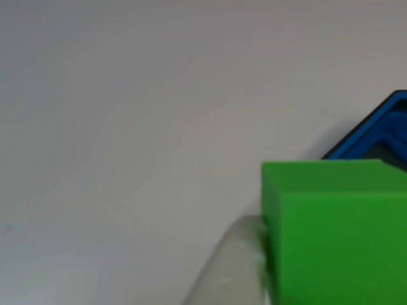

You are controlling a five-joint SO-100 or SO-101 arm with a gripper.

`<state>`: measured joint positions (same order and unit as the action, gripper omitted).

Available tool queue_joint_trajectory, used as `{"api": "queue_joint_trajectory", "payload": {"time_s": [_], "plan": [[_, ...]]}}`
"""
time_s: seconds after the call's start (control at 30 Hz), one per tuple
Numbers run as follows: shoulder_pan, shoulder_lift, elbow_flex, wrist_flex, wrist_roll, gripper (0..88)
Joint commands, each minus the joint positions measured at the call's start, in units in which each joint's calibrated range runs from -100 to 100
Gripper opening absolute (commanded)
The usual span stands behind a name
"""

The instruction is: Pick up green cube and drop it in the blue box

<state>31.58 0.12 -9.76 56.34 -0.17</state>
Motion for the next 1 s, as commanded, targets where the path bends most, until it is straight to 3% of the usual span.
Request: {"api": "queue_joint_trajectory", "payload": {"time_s": [0.0,0.67,0.97], "plan": [[5.6,-2.3,-2.8,0.0,0.1,0.5],[8.4,11.8,-3.4,-1.0,-0.1,0.5],[10.5,17.1,-12.5,-1.0,-0.2,0.5]]}}
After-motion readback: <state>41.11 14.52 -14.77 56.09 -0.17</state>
